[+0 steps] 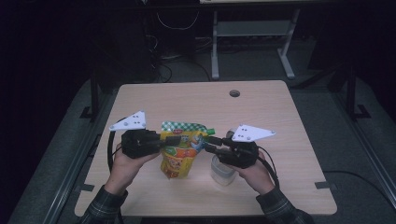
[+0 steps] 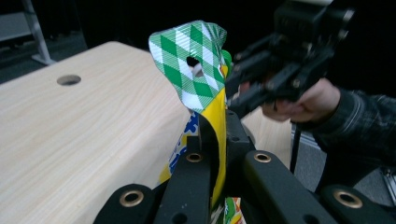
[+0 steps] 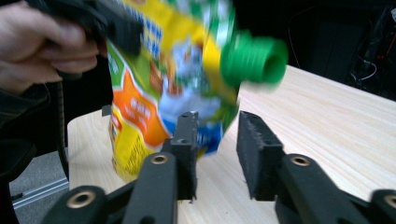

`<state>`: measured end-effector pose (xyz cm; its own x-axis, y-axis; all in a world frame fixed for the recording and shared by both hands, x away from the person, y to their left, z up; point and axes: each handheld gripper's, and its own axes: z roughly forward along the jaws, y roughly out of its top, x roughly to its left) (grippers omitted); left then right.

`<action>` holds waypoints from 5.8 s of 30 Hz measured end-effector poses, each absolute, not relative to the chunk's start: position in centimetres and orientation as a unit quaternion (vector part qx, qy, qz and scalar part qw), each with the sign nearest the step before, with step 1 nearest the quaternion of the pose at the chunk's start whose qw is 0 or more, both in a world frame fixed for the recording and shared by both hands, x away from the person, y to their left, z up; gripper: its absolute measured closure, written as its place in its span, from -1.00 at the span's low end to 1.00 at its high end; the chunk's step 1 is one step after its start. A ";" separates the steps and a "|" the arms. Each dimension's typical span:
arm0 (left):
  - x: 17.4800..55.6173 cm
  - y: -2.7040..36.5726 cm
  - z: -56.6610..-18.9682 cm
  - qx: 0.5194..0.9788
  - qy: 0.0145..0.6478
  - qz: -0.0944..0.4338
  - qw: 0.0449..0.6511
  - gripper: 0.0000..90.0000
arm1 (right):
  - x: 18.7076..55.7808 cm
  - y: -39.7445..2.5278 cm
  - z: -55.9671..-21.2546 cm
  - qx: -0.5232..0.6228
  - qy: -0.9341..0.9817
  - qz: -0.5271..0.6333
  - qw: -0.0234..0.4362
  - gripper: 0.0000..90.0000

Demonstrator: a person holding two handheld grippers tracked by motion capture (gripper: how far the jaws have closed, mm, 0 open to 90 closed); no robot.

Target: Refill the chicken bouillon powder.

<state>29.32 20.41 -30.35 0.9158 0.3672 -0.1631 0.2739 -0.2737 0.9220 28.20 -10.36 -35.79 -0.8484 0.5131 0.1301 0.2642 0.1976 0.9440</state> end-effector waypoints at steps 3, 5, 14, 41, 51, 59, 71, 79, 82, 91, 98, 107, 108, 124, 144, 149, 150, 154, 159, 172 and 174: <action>29.2 20.5 -29.7 0.795 0.200 0.048 0.571 1.00 | 28.2 -10.1 -36.1 0.253 0.770 0.576 0.102 0.39; 29.2 20.6 -29.3 0.792 0.201 0.055 0.573 1.00 | 28.2 -10.0 -36.2 0.249 0.773 0.575 0.100 0.34; 29.2 20.9 -27.6 0.793 0.198 0.059 0.573 1.00 | 28.2 -9.3 -37.1 0.267 0.786 0.549 0.098 0.93; 29.5 18.6 -23.9 0.797 0.153 0.044 0.582 1.00 | 27.7 -5.7 -38.0 0.250 0.801 0.535 0.099 0.99; 30.2 17.3 -23.7 0.805 0.149 0.037 0.573 1.00 | 26.9 -4.8 -38.5 0.235 0.800 0.545 0.090 1.00; 30.9 15.9 -24.0 0.812 0.146 0.028 0.564 1.00 | 26.4 -4.2 -39.0 0.215 0.800 0.554 0.084 1.00; 31.9 14.2 -25.4 0.825 0.149 0.017 0.545 1.00 | 25.9 -2.8 -39.9 0.192 0.803 0.559 0.074 1.00; 32.4 12.9 -26.2 0.838 0.145 0.011 0.526 1.00 | 25.6 -2.4 -40.5 0.184 0.805 0.560 0.066 1.00; 32.6 12.6 -26.5 0.841 0.147 0.009 0.521 1.00 | 25.5 -2.2 -40.7 0.181 0.804 0.562 0.063 1.00; 33.5 12.1 -27.6 0.851 0.161 -0.006 0.501 1.00 | 25.4 -1.8 -41.4 0.175 0.804 0.566 0.055 1.00; 34.0 11.8 -27.9 0.861 0.168 -0.009 0.480 1.00 | 25.4 -1.4 -41.5 0.170 0.803 0.570 0.047 1.00; 34.3 11.0 -28.0 0.871 0.171 -0.001 0.460 1.00 | 25.4 -1.3 -41.5 0.166 0.796 0.580 0.047 1.00; 34.3 10.9 -28.0 0.873 0.169 0.000 0.457 1.00 | 25.4 -1.3 -41.5 0.167 0.797 0.579 0.047 1.00; 34.1 10.2 -27.3 0.888 0.152 -0.006 0.434 1.00 | 24.9 -1.5 -41.2 0.141 0.783 0.604 0.048 1.00; 33.5 9.3 -27.4 0.892 0.175 0.002 0.416 1.00 | 24.8 -1.5 -41.6 0.150 0.773 0.615 0.043 1.00; 33.7 9.0 -27.5 0.897 0.176 0.004 0.405 1.00 | 24.9 -1.4 -41.7 0.151 0.771 0.617 0.039 1.00; 33.7 8.9 -27.5 0.898 0.176 0.005 0.403 1.00 | 24.9 -1.4 -41.7 0.152 0.770 0.618 0.037 1.00; 34.0 8.6 -27.5 0.902 0.177 0.008 0.394 1.00 | 25.1 -1.5 -41.8 0.154 0.768 0.621 0.035 1.00; 34.3 8.0 -27.6 0.909 0.180 0.008 0.377 1.00 | 25.3 -1.7 -41.8 0.151 0.766 0.624 0.031 1.00; 34.9 6.9 -27.9 0.918 0.186 0.003 0.352 1.00 | 25.6 -2.2 -42.0 0.156 0.761 0.629 0.021 1.00; 35.1 6.9 -28.0 0.919 0.185 0.001 0.349 1.00 | 25.6 -2.2 -42.1 0.156 0.761 0.629 0.020 1.00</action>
<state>35.07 6.89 -27.99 0.9319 0.3399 -0.1266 0.3382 -0.6882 0.6418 25.57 -2.16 -42.06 -0.9502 0.2633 0.1665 0.2130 0.1589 0.9641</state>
